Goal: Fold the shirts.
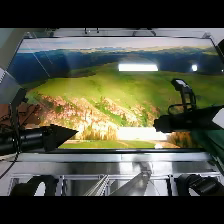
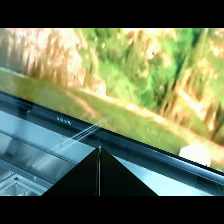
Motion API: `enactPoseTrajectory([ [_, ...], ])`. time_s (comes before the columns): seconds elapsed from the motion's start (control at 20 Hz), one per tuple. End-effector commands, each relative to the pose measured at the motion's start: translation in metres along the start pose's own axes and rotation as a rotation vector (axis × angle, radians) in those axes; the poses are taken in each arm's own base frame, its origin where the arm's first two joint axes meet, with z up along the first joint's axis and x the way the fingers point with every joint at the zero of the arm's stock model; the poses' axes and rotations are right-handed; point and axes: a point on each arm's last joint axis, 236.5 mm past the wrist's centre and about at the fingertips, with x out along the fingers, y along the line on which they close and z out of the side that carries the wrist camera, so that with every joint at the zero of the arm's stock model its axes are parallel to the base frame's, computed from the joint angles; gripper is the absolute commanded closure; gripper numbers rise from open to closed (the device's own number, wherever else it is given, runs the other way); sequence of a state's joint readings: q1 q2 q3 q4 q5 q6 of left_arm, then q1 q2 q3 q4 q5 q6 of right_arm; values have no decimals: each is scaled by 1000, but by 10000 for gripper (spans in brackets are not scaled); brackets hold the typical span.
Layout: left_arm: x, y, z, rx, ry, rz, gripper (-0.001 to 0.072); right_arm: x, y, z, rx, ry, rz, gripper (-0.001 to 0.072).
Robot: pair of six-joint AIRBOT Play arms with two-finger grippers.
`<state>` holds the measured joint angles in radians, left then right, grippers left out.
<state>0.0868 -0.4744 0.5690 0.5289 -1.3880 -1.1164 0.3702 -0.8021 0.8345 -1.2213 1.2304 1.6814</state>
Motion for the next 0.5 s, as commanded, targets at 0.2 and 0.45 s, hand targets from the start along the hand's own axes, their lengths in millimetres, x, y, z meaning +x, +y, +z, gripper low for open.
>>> enactPoseTrajectory([
  [0.2,-3,-6,-12,7,-19,3,688,10,11,-8,-24,3,14,688],
  [0.45,-3,-5,-9,7,-32,9,688,10,11,-8,-24,3,13,688],
])
